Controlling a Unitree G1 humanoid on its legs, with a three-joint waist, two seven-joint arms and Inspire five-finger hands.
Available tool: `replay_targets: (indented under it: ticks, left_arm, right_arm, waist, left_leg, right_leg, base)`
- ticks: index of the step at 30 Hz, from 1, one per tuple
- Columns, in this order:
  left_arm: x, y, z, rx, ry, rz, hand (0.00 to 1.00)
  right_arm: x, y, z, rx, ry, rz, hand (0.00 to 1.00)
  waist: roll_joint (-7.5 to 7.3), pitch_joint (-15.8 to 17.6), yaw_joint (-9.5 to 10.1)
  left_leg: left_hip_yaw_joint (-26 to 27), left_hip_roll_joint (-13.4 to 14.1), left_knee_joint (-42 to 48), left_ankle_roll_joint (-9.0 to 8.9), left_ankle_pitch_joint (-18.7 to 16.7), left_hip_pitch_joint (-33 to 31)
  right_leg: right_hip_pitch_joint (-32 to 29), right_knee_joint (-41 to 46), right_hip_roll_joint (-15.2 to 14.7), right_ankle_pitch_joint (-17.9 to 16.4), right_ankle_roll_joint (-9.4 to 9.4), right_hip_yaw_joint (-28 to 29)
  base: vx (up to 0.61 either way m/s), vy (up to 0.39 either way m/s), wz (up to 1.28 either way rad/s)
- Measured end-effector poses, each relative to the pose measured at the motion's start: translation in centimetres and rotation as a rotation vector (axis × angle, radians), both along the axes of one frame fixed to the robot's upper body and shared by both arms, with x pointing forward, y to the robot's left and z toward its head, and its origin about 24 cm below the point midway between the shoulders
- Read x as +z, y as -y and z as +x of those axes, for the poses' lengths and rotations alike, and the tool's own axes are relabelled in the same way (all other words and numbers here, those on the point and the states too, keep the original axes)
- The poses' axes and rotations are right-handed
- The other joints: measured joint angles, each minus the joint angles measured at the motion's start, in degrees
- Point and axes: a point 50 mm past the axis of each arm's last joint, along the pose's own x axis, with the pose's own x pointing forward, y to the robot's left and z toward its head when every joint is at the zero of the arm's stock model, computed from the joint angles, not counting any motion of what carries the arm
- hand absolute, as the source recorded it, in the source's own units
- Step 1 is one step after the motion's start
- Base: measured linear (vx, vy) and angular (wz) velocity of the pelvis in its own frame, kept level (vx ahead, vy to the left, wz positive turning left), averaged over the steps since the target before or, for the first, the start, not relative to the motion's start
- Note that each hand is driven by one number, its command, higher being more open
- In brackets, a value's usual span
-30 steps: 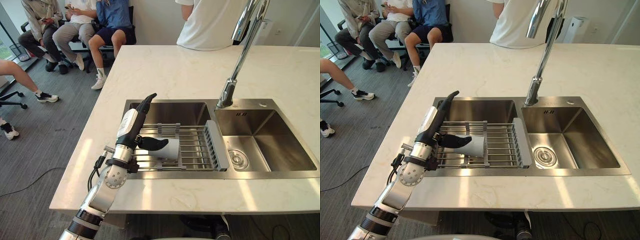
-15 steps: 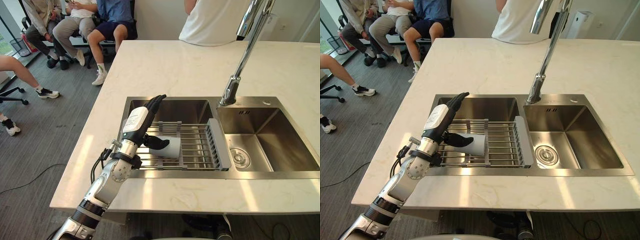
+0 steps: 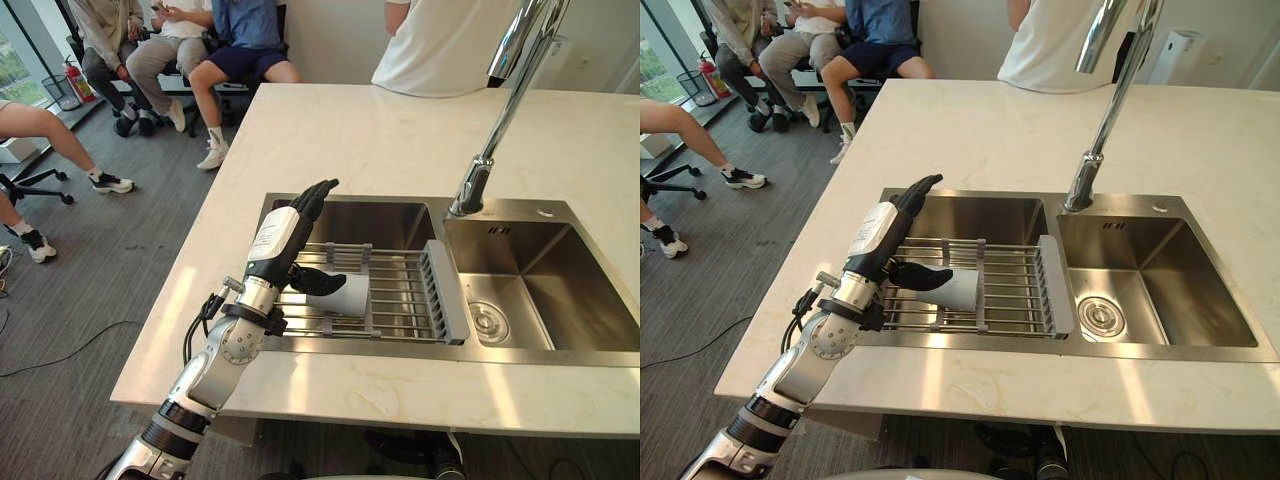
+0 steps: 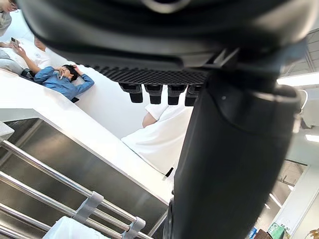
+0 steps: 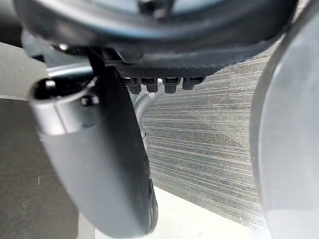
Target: Walk over to the sink, pick up the cup, carry it to the dishwasher, place the cup inside the dishwasher, then close the dishwasher door
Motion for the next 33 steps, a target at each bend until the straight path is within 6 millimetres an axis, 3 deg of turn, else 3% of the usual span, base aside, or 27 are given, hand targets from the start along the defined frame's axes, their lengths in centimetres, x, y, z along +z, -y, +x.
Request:
replay_targets:
  ticks: [18,25,33]
  left_arm:
    - [-2.0,2.1,-1.5,-0.131,-0.093,0.086,1.0]
    - [-3.6,2.2,-1.4,-0.152,-0.151,0.151,1.0]
    - [-3.3,2.6,-0.4,-0.177,-0.125,0.219,1.0]
  right_arm:
    - [-0.2,0.3,0.5,0.011,-0.001,-0.01,1.0]
    - [-0.2,0.6,0.6,0.011,-0.005,-0.016,1.0]
    - [-0.5,0.6,1.8,0.019,0.001,-0.016,1.0]
  waist:
    - [-0.29,0.6,-0.06]
    - [-0.28,0.7,-0.11]
    - [-0.37,1.8,-0.72]
  left_leg:
    - [-0.8,-0.1,-0.1,-0.02,0.0,-0.6]
    - [-0.8,-0.1,-0.5,-0.03,0.0,-0.7]
    - [-1.2,-0.1,-1.8,-0.07,0.7,-0.7]
  right_leg:
    - [0.0,-0.7,0.0,0.0,0.01,-0.8]
    - [-0.1,-1.0,0.0,0.0,0.01,-0.8]
    - [-0.2,-2.0,0.0,0.4,0.35,-1.3]
  base:
    - [0.0,-0.002,0.02]
    - [0.0,0.0,0.0]
    - [0.0,-0.002,0.02]
